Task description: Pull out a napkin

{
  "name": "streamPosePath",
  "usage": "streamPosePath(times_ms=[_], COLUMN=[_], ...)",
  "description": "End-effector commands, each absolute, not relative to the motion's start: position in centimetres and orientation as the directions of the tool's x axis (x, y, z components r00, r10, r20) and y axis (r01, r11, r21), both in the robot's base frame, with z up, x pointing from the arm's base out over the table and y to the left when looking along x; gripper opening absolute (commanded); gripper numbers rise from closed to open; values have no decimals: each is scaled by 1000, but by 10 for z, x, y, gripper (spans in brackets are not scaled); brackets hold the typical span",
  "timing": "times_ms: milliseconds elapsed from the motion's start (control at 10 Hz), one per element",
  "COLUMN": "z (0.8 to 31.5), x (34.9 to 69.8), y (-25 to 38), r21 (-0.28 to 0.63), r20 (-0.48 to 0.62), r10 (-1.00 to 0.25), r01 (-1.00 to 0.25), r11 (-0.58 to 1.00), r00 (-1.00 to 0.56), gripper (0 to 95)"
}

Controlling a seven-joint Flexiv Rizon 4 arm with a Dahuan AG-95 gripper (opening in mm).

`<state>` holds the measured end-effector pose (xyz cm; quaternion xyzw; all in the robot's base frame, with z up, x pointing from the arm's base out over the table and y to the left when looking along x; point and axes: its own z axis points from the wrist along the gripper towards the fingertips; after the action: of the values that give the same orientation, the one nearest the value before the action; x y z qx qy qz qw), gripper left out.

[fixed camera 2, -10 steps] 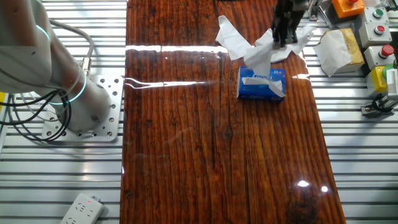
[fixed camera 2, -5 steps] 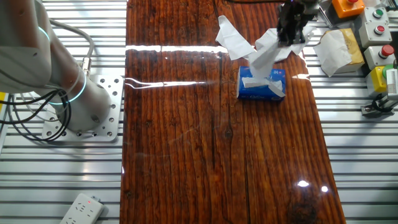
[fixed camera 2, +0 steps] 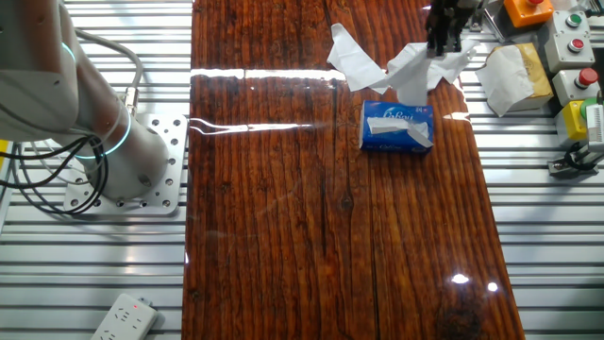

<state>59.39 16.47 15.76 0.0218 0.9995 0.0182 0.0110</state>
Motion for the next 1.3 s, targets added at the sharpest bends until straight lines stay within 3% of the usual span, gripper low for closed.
streamPosePath(times_ms=[100,400,1300], z=[155,155,111], x=[602,611,617], y=[178,184,184], r21=[29,29,34], r20=[-24,-23,-56], r10=[78,97,103], r01=[77,96,101], r11=[997,995,994], r00=[-997,-995,-993], gripper=[0,0,0])
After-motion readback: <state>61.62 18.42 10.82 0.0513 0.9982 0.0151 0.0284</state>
